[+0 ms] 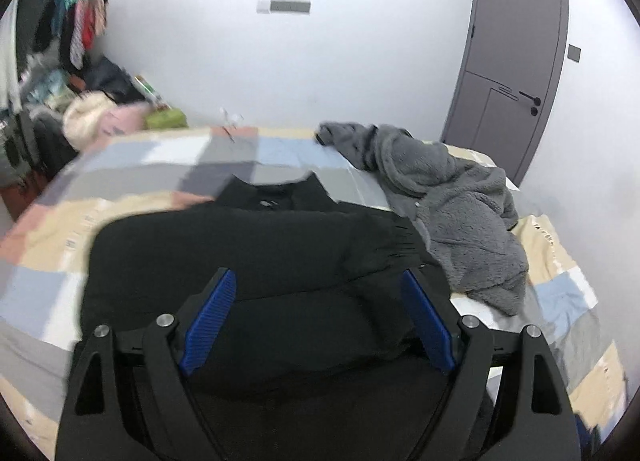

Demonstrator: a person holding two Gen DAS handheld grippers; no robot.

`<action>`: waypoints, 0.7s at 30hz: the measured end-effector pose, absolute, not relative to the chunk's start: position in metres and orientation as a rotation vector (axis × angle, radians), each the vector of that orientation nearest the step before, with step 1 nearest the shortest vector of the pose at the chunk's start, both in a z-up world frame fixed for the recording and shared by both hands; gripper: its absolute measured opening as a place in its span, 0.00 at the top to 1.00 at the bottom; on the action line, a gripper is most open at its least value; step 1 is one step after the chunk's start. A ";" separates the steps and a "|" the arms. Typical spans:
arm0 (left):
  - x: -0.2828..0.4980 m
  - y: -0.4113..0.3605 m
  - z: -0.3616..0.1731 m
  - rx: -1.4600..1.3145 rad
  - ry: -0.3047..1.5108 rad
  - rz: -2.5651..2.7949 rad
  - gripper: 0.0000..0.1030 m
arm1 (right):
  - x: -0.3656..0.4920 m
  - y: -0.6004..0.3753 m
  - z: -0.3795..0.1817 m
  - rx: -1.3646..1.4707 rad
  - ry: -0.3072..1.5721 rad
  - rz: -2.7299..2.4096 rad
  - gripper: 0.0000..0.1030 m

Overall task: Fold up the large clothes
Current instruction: 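Lift the sleeve with the left tool and fold it over the jacket body, then grasp the jacket hem with the left tool while the right tool grasps the collar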

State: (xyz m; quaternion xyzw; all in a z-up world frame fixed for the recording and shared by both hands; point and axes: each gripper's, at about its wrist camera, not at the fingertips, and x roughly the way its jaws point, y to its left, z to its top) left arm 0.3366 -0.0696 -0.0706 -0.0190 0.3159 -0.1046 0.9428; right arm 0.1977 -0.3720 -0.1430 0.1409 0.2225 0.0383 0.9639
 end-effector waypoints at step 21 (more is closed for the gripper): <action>0.230 0.065 -0.129 -0.103 0.586 -0.121 0.18 | 0.270 -0.309 -0.105 0.144 0.448 0.216 0.00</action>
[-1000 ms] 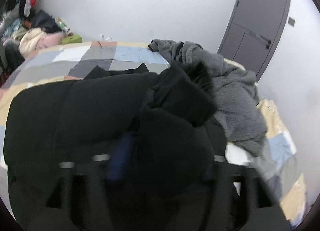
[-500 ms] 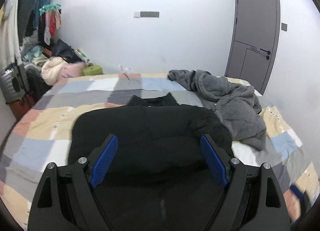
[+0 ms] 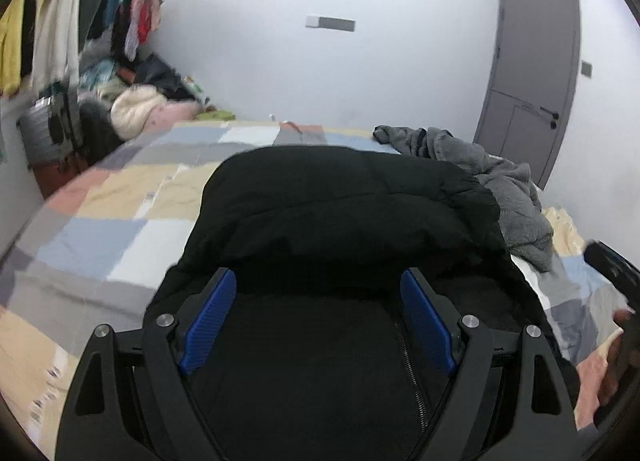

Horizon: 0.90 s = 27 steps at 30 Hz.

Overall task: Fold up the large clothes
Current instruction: 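Grasp the jacket hem with the left tool while the right tool grasps the collar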

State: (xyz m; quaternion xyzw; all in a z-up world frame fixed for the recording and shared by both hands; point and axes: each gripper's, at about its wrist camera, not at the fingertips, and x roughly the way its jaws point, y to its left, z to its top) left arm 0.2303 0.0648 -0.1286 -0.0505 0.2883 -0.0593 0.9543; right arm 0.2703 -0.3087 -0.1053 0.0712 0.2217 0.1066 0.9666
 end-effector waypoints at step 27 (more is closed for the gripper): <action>0.254 0.094 -0.183 -0.188 0.665 -0.142 0.18 | 0.438 -0.344 -0.164 0.399 0.573 0.254 0.00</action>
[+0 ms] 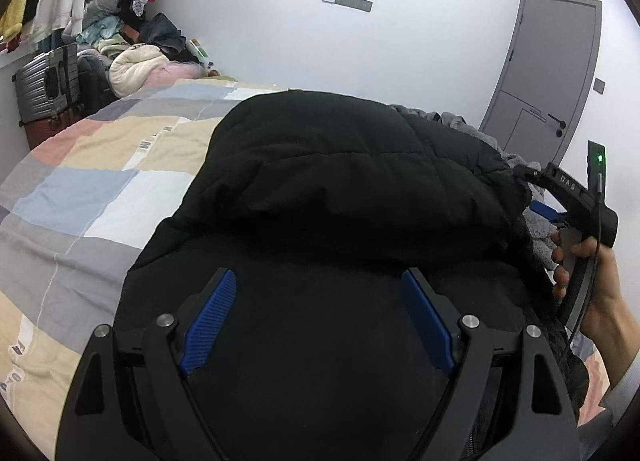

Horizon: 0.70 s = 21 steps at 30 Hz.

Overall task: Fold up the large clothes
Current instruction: 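Grasp the jacket hem with the left tool while the right tool grasps the collar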

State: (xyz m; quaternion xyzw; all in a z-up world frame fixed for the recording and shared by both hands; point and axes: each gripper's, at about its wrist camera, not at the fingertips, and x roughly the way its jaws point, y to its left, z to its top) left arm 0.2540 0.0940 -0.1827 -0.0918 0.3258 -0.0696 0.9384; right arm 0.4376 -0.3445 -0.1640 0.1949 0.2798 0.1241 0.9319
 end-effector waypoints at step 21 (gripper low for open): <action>0.255 0.095 -0.185 -0.230 0.662 -0.129 0.18 | 0.403 -0.288 -0.121 0.098 0.424 0.294 0.78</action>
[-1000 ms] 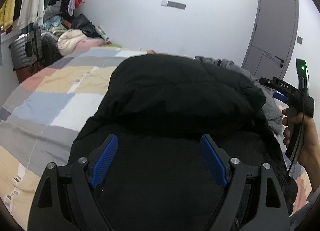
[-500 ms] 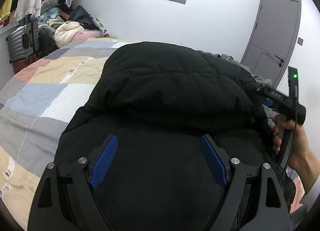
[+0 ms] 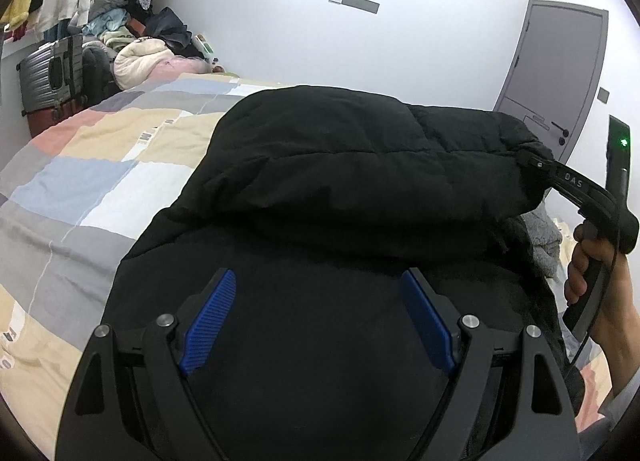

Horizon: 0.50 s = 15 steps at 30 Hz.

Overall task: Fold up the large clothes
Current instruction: 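Grasp the jacket hem with the left tool while the right tool grasps the collar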

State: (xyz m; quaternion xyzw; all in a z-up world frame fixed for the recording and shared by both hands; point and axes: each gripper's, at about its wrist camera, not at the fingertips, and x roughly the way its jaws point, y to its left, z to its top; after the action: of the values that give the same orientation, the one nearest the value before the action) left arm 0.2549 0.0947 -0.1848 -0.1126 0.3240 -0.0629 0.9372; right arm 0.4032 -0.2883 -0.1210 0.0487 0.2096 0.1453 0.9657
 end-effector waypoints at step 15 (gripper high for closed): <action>0.254 0.110 -0.185 -0.249 0.654 -0.117 0.18 | 0.445 -0.301 -0.185 0.060 0.602 0.154 0.77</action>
State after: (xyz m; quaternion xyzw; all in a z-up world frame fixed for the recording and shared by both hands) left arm 0.2541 0.1097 -0.1847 -0.1219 0.3200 -0.0573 0.9378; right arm 0.4445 -0.3007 -0.1847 0.0295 0.2961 0.0756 0.9517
